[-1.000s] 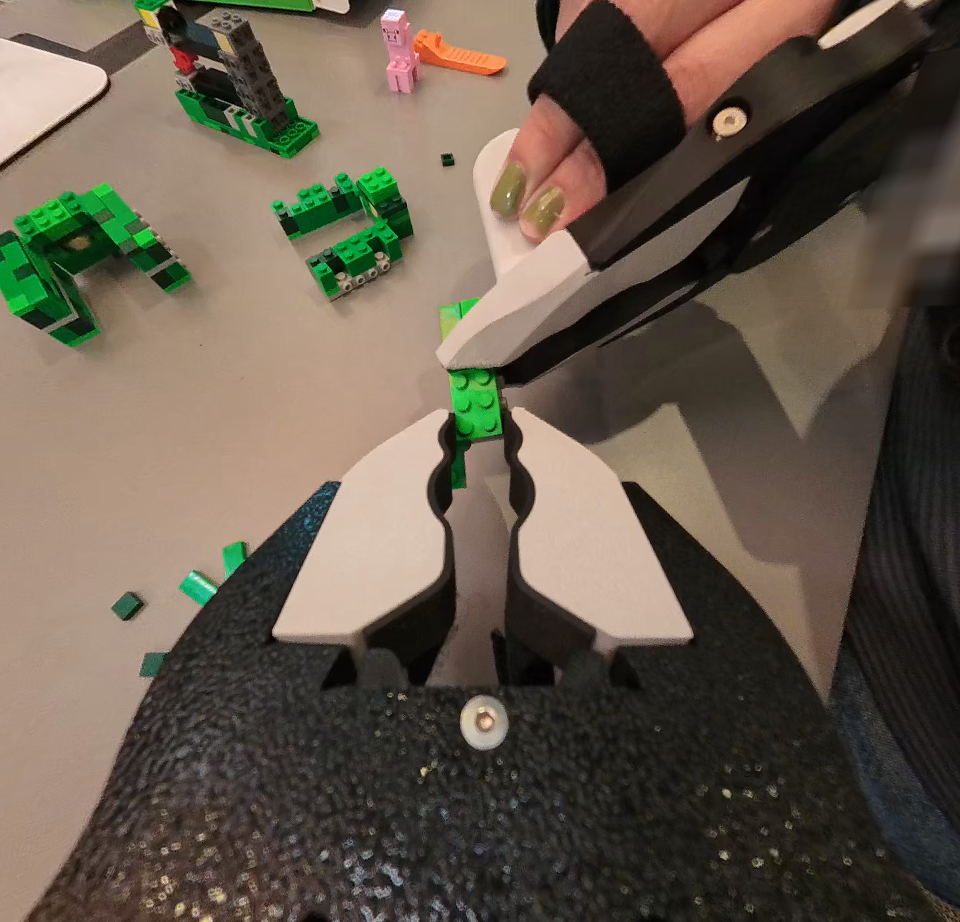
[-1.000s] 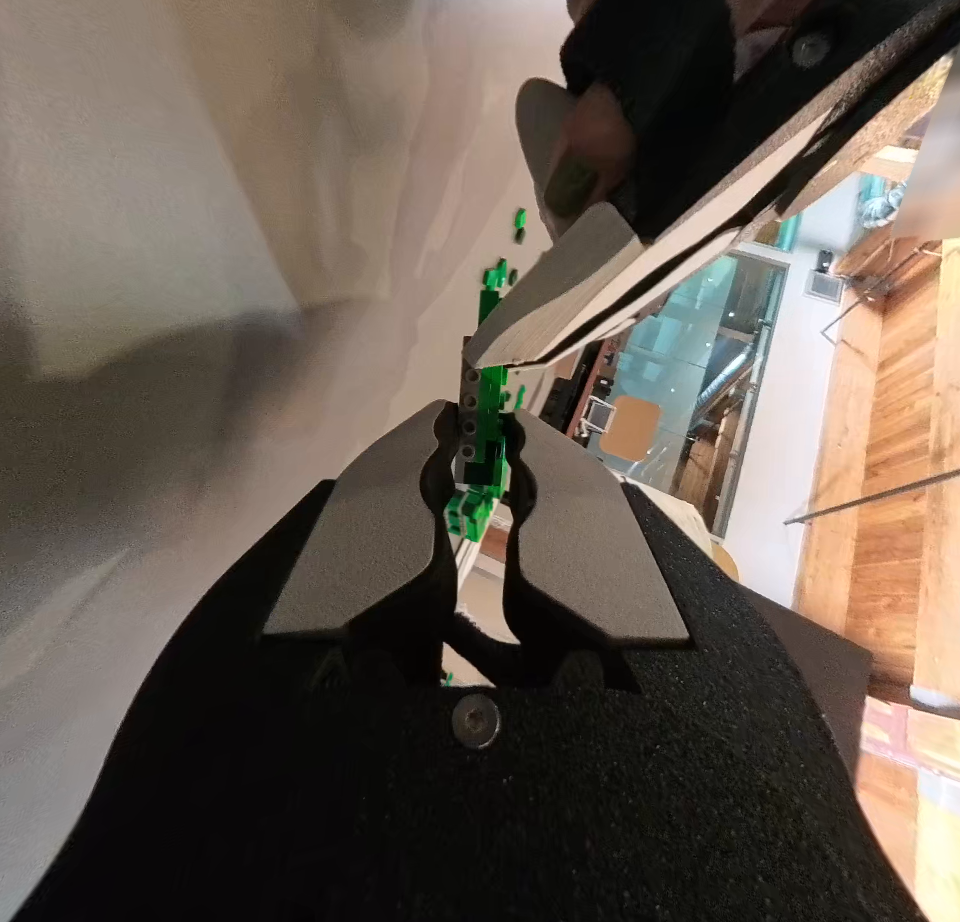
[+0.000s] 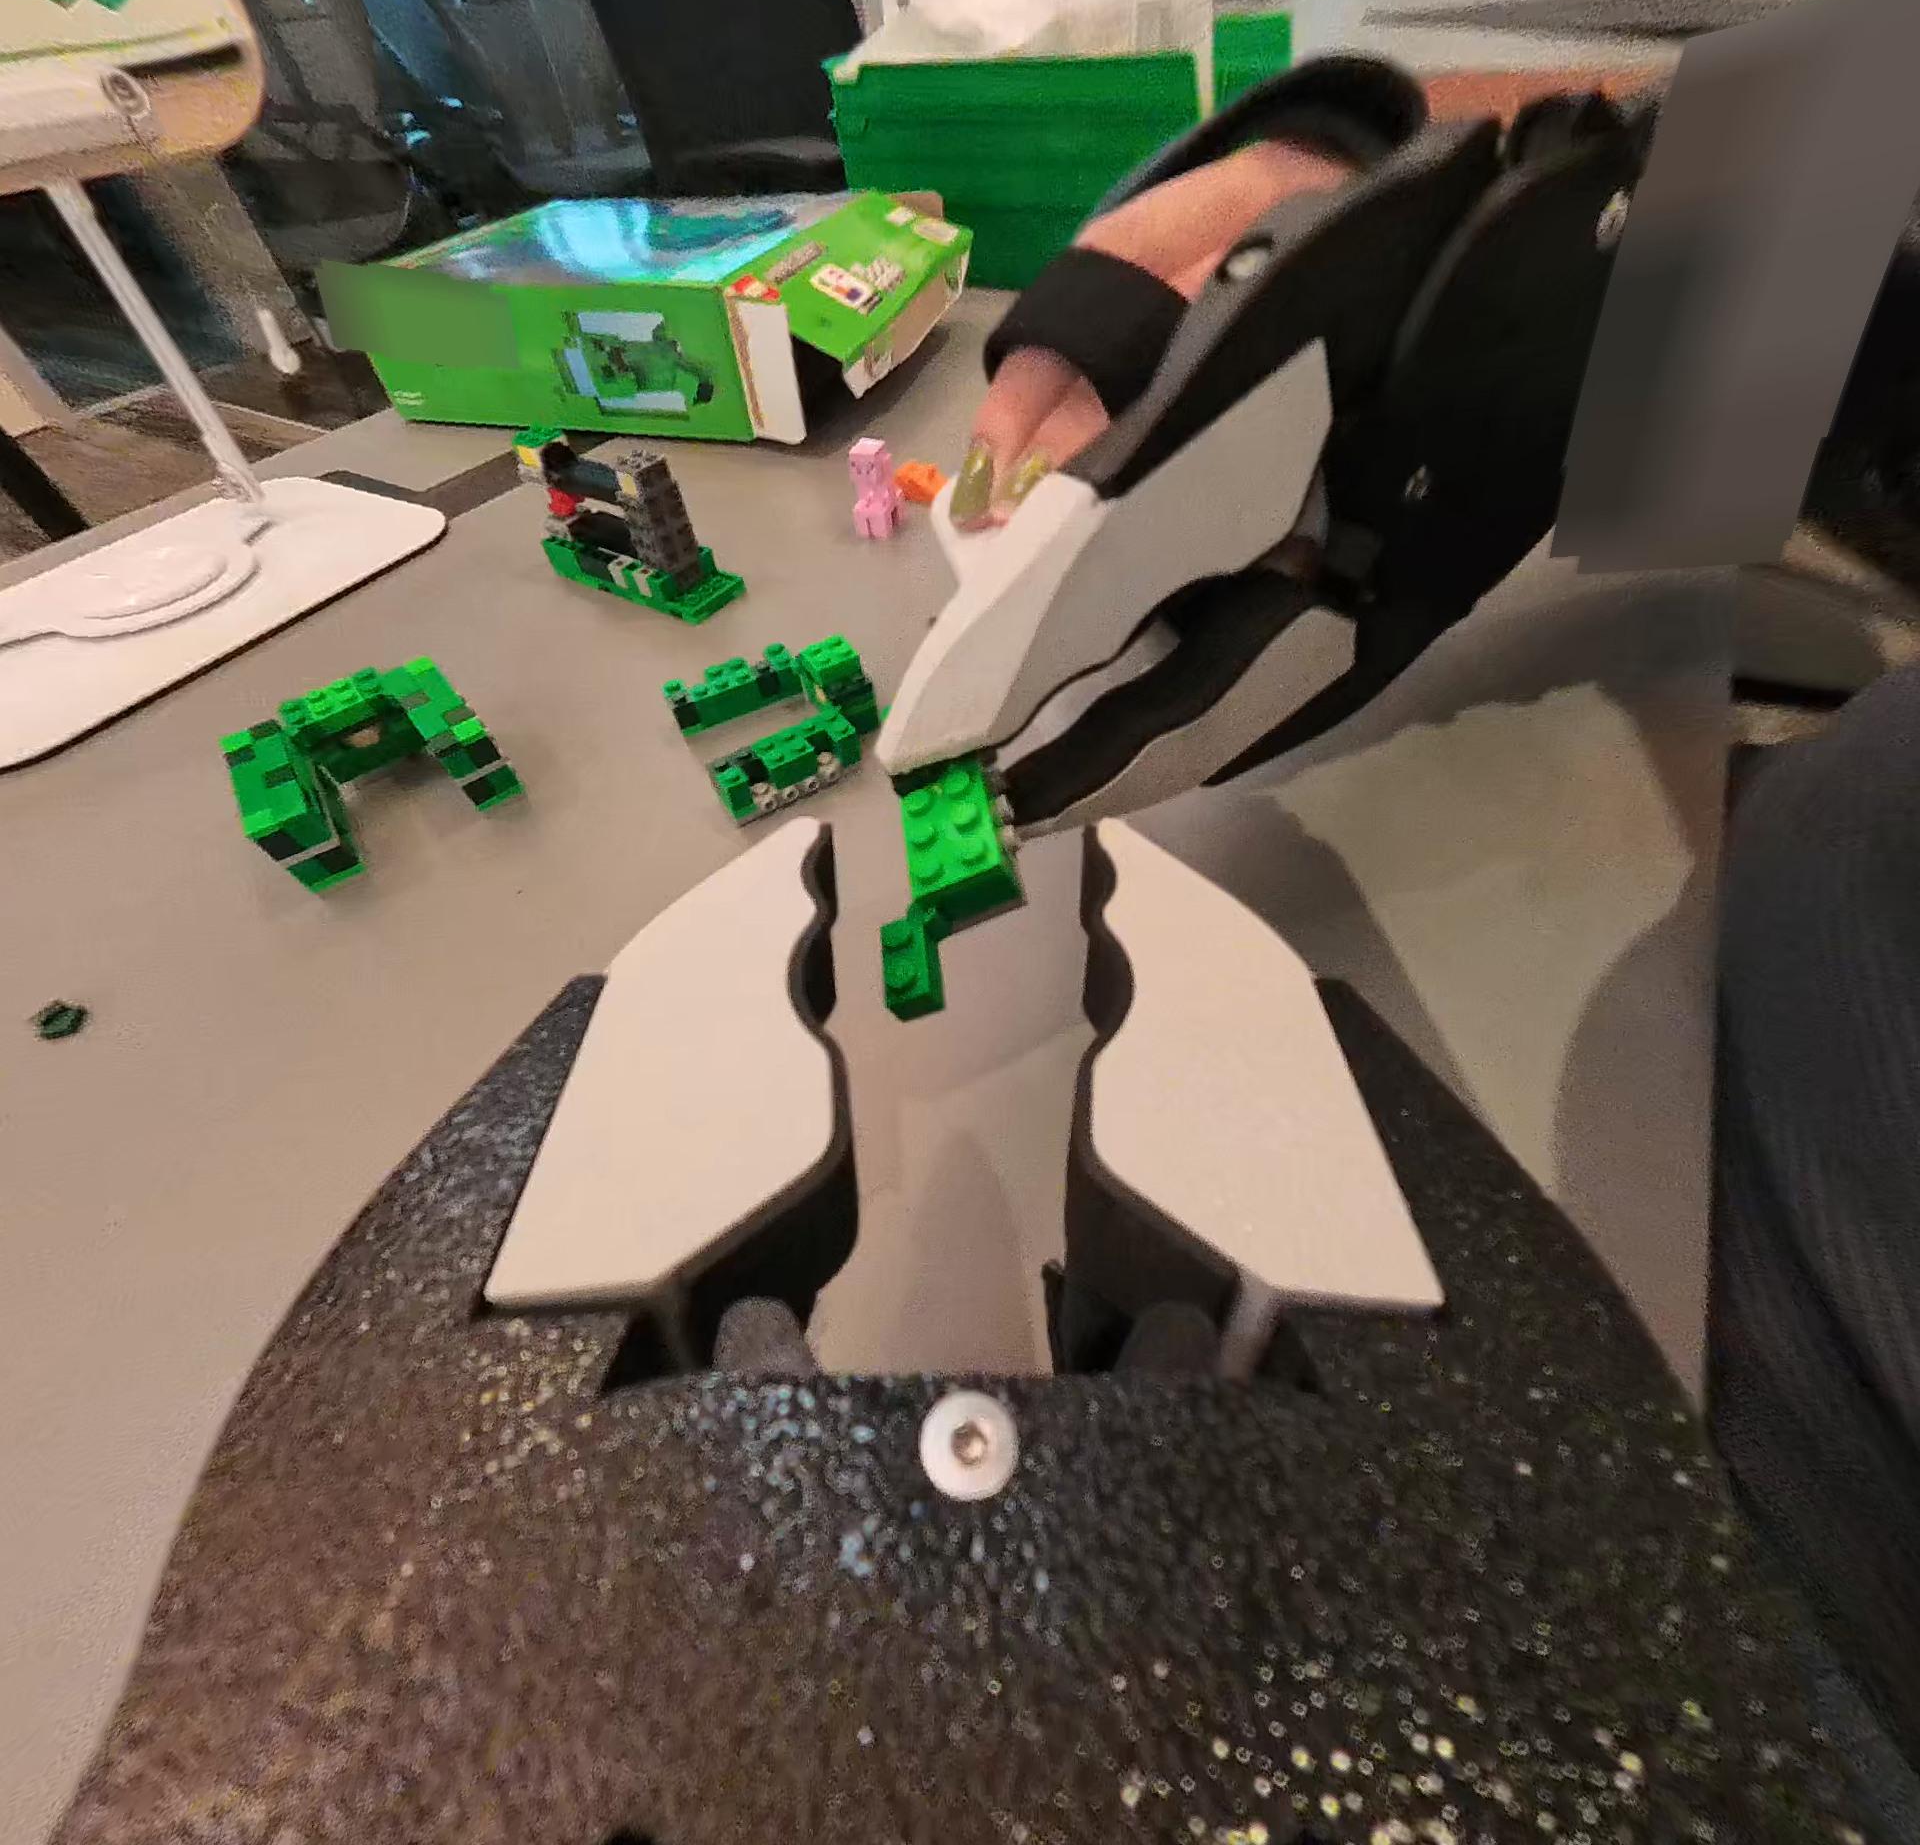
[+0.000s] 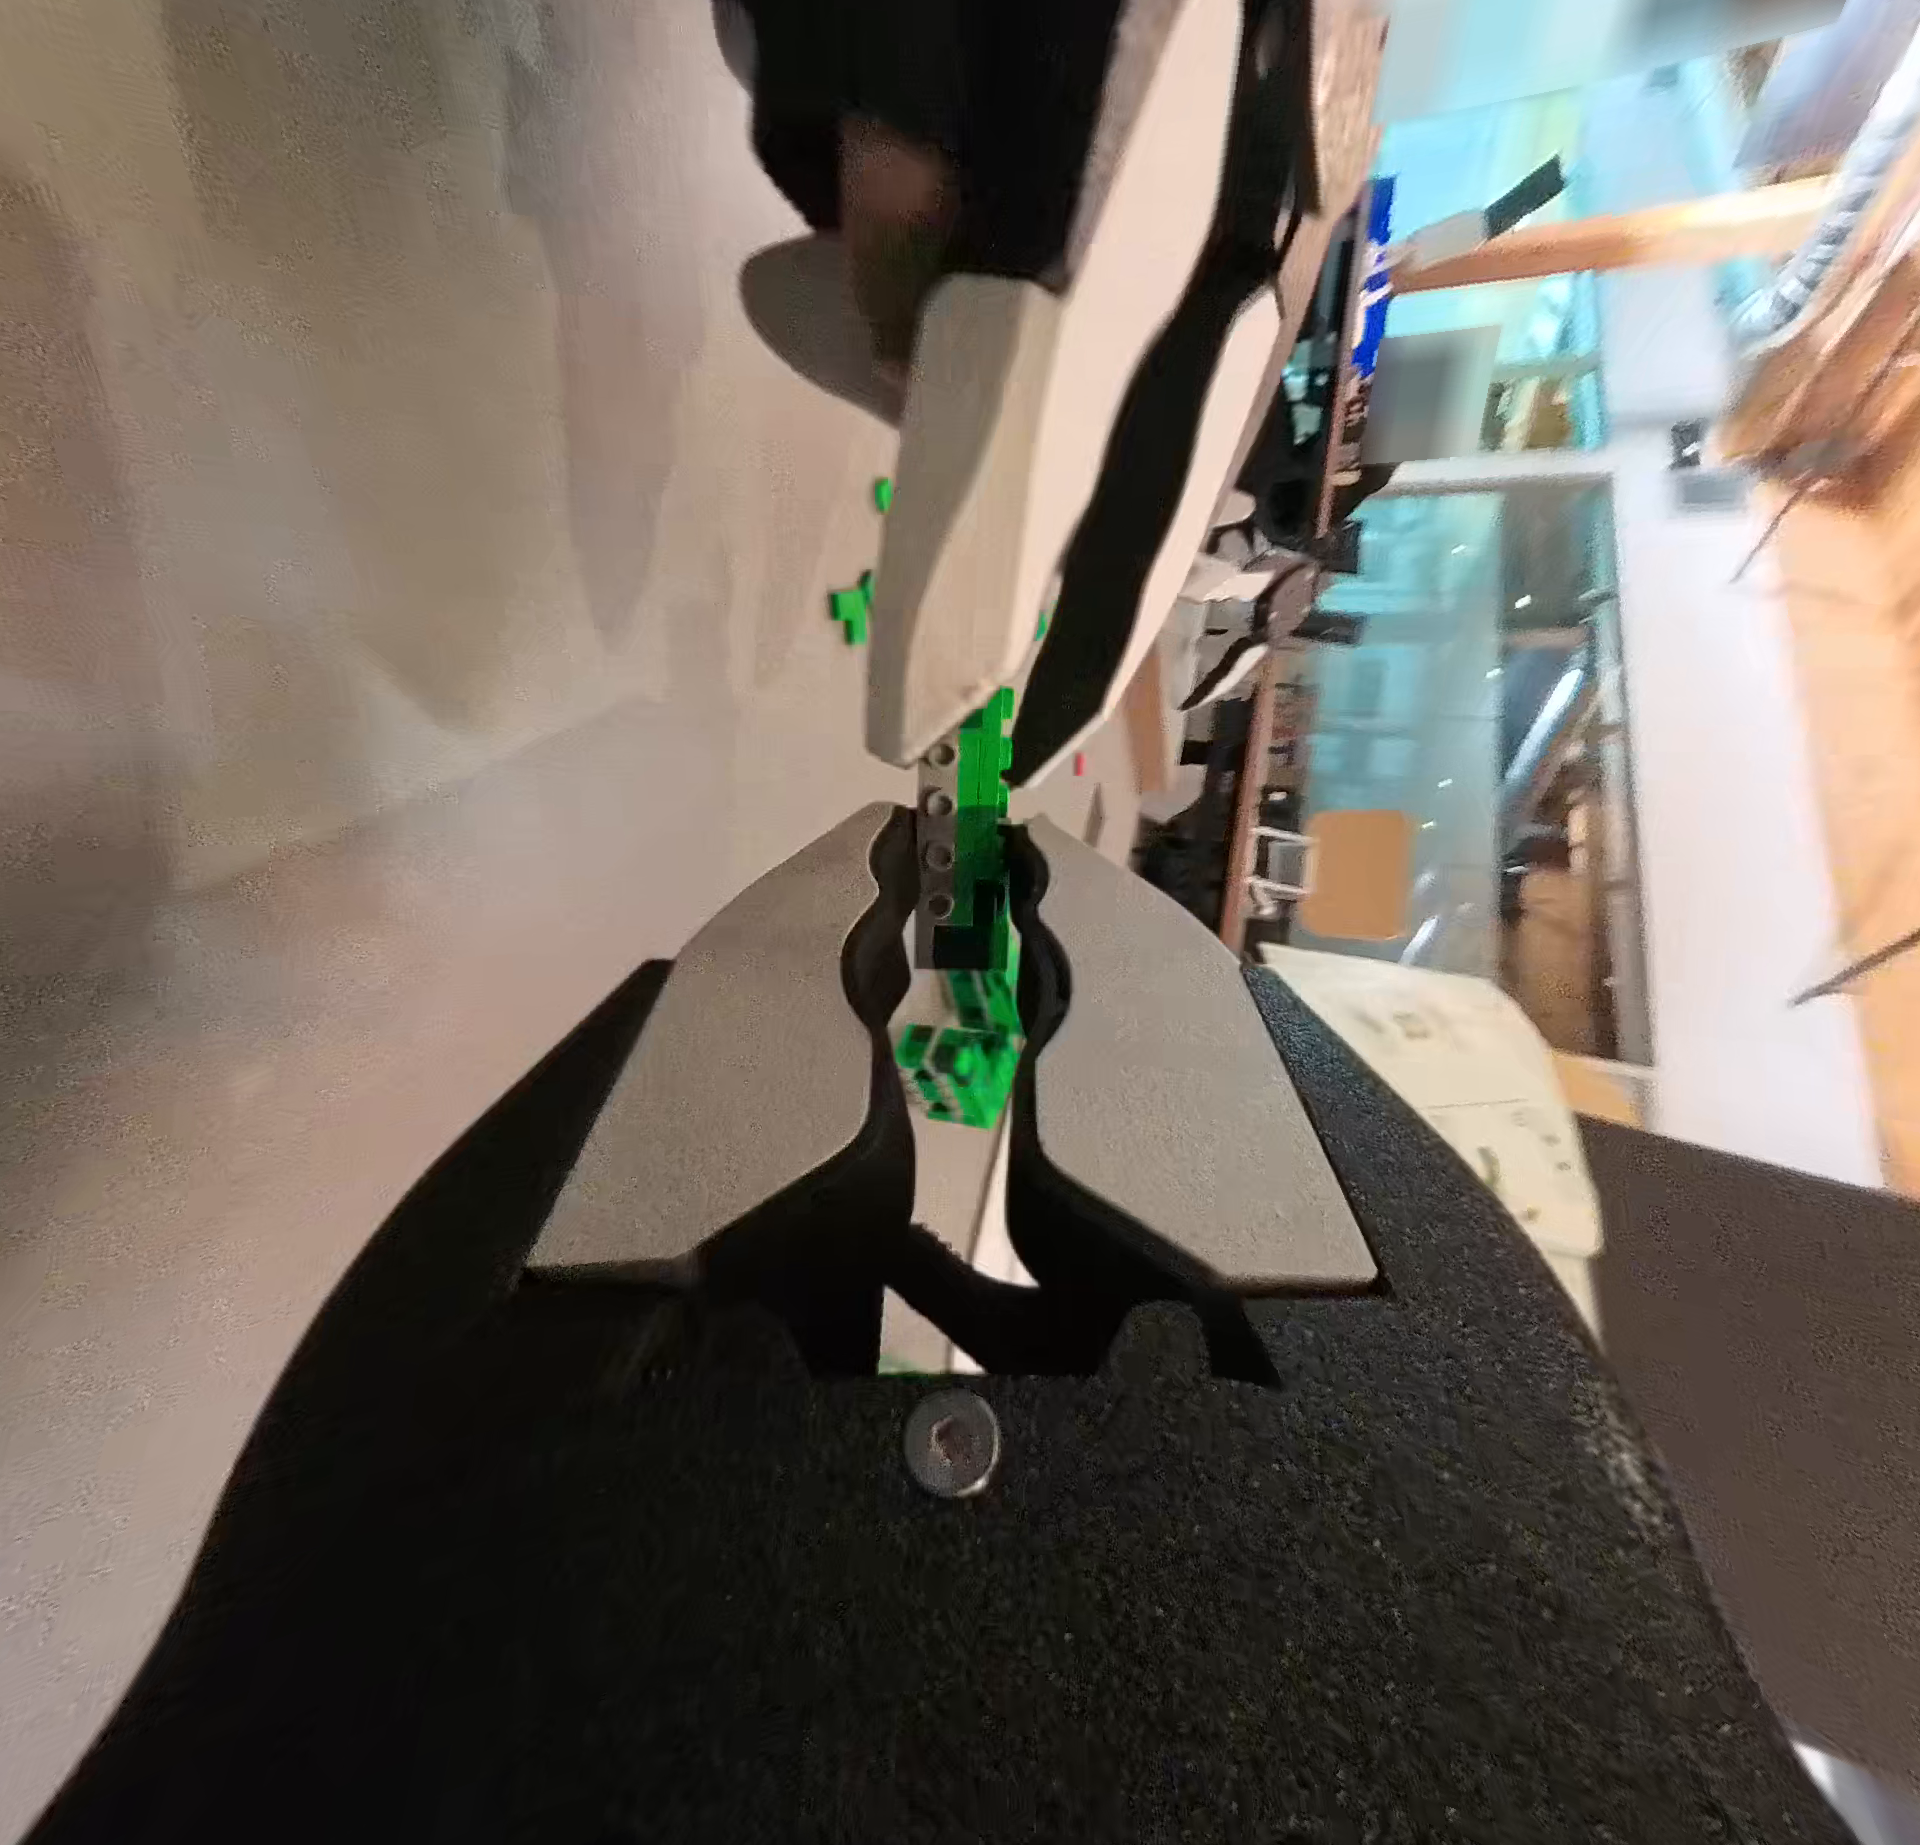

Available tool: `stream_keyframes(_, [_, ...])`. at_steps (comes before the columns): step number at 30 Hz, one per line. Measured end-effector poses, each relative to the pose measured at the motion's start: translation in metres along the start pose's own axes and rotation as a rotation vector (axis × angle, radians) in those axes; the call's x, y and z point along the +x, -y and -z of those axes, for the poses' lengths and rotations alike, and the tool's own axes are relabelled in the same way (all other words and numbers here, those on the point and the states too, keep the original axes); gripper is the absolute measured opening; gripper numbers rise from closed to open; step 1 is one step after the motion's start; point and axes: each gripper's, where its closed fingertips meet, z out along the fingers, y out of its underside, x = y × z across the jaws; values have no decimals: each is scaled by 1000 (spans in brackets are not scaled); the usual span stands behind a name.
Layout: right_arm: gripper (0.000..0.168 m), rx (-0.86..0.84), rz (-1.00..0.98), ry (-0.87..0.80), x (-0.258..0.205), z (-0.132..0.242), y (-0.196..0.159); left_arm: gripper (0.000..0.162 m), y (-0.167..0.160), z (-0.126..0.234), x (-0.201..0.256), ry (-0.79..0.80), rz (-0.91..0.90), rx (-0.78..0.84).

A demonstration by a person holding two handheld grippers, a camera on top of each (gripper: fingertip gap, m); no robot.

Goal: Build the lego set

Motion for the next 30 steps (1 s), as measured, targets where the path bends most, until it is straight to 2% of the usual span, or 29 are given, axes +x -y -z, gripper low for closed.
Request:
stream_keyframes(1, [16, 2, 32, -19, 2, 0, 2, 42, 2, 1, 1, -10, 20, 12])
stream_keyframes(8, [16, -32, 183, -112, 12, -1, 2, 33, -4, 0, -8, 49, 68, -31])
stream_keyframes(9, [16, -35, 191, -117, 13, -1, 1, 28, -4, 0, -7, 44, 66, -30])
stream_keyframes(17, [16, -48, 182, -94, 9, -10, -2, 27, -10, -2, -15, 109, 22, -54])
stream_keyframes(20, [19, -13, 0, -109, 12, -15, -4, 26, -12, 0, -22, 126, 55, -33])
stream_keyframes(24, [44, 18, -303, -150, 22, -11, -18, 26, -21, 9, -42, 241, -2, -69])
stream_keyframes(30, [40, 318, -1031, -398, 40, 10, -34, 27, -24, 17, -54, 333, -110, -77])
